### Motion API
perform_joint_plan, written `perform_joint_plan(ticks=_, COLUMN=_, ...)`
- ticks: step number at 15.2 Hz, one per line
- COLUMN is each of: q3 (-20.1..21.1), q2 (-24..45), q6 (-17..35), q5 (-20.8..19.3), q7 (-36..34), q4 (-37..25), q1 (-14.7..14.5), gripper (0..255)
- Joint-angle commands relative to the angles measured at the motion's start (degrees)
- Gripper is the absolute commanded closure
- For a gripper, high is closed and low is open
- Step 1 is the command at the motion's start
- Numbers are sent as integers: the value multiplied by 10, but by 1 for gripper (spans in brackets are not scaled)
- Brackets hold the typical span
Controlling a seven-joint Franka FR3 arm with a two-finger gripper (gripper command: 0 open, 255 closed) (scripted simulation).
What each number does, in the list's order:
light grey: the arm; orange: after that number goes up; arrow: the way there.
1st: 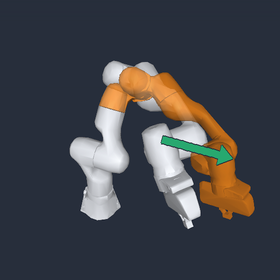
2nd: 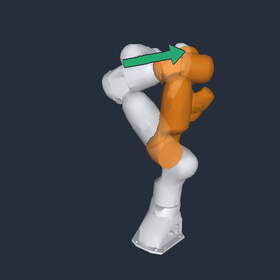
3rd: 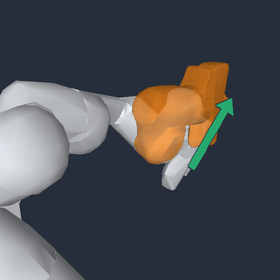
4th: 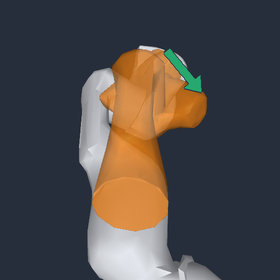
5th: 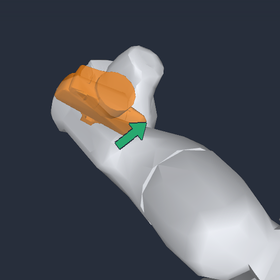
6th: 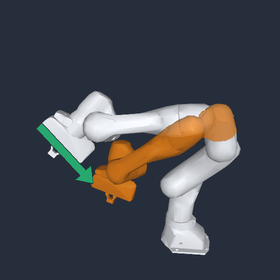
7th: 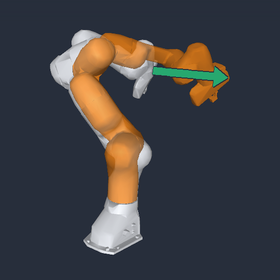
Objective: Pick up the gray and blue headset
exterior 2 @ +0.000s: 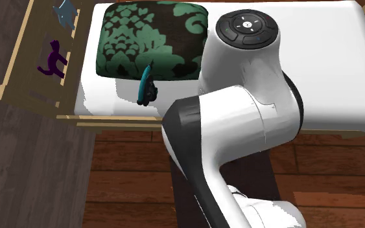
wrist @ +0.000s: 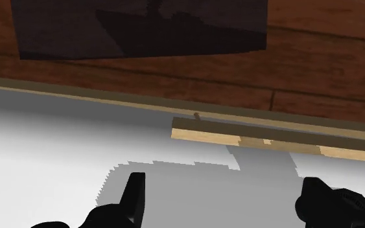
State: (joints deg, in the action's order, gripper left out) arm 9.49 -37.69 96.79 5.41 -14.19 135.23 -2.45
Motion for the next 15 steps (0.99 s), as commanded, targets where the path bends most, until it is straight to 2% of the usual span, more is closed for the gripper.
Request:
perform_joint_plan(ticks=1, q3=21, q2=30, q6=27, q5=15, q7=-33, q4=-10, q1=-2, gripper=0)
perform_joint_plan(ticks=8, q3=87, q2=141, q6=111, q5=40, q7=-140, q4=-63, q1=-4, gripper=0)
perform_joint_plan(ticks=15, q3=145, q2=275, q6=180, q5=19, q7=-253, q4=-154, q1=-2, gripper=0)
